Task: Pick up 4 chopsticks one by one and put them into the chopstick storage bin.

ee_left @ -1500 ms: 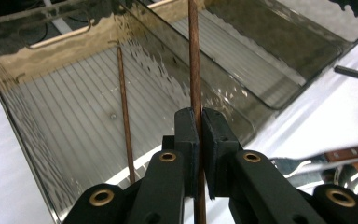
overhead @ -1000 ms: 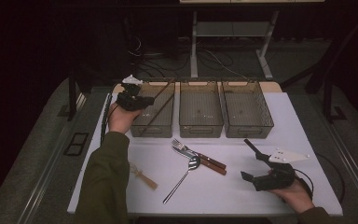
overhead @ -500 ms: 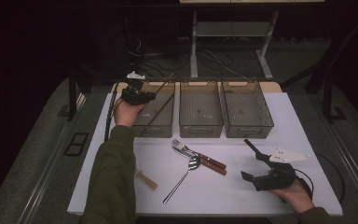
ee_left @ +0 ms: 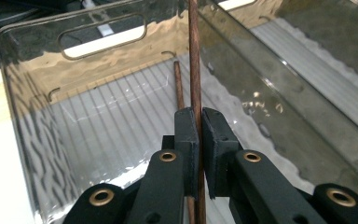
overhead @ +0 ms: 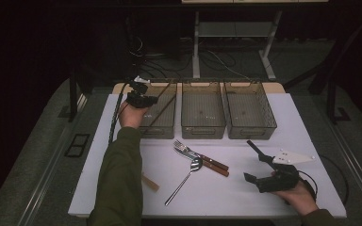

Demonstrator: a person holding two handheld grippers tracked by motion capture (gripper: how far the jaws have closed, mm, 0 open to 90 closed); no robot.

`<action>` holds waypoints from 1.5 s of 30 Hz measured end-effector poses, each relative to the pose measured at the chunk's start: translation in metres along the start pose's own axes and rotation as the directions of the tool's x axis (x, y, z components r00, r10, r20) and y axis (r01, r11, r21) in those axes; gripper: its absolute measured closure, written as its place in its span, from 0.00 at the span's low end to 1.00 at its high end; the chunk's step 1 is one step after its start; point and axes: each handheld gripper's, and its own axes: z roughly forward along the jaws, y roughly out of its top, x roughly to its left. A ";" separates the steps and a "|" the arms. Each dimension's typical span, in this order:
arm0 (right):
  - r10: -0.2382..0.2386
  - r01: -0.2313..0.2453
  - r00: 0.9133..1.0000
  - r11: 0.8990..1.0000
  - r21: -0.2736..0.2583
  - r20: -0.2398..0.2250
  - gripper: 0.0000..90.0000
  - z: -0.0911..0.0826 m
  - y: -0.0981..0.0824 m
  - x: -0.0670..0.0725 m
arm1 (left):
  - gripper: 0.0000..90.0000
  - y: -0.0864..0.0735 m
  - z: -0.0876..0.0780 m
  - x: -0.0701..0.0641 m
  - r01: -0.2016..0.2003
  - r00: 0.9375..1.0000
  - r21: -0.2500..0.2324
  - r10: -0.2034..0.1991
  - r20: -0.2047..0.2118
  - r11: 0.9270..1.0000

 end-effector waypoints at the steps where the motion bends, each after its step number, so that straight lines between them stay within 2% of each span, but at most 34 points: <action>1: -0.002 0.002 1.000 1.000 0.000 0.001 0.06 0.000 0.000 0.000 | 0.94 0.000 0.001 0.000 0.004 1.000 0.008 -0.004 -0.012 1.000; 4: 0.000 0.000 1.000 1.000 0.000 0.000 0.06 0.000 0.000 0.000 | 0.93 -0.001 0.000 0.001 0.014 1.000 0.004 -0.014 -0.011 1.000; 5: -0.001 0.001 1.000 1.000 0.000 0.000 0.06 0.000 0.000 0.000 | 0.89 0.000 0.000 0.002 0.017 1.000 0.003 -0.017 -0.018 1.000; 6: 0.000 0.000 1.000 1.000 0.000 0.000 0.06 0.000 0.000 0.000 | 0.83 -0.001 0.000 0.002 0.014 1.000 0.005 -0.014 -0.025 1.000; 16: -0.001 0.001 1.000 1.000 -0.001 0.001 0.06 0.000 0.000 0.000 | 0.73 0.000 0.000 -0.002 -0.019 0.999 0.024 0.020 -0.025 1.000; 24: 0.007 -0.007 1.000 1.000 0.001 0.003 0.06 0.000 0.000 0.000 | 0.61 0.004 -0.010 -0.009 -0.036 0.999 0.014 0.036 0.013 0.999; 30: 0.009 -0.009 1.000 1.000 0.000 0.006 0.06 0.000 0.000 -0.001 | 0.53 0.004 -0.023 -0.016 -0.040 0.998 -0.021 0.041 0.052 0.999; 35: 0.015 -0.015 1.000 1.000 0.001 0.006 0.06 0.000 0.000 -0.001 | 0.49 -0.001 -0.034 -0.021 -0.053 0.995 -0.062 0.058 0.082 0.997; 38: 0.016 -0.016 1.000 1.000 0.003 0.005 0.06 -0.001 0.000 -0.001 | 0.47 -0.005 -0.040 -0.025 -0.043 0.993 -0.081 0.051 0.102 0.996; 45: 0.015 -0.015 1.000 1.000 0.003 0.007 0.06 -0.001 -0.001 -0.001 | 0.41 -0.014 -0.055 -0.037 -0.079 0.989 -0.102 0.091 0.116 0.992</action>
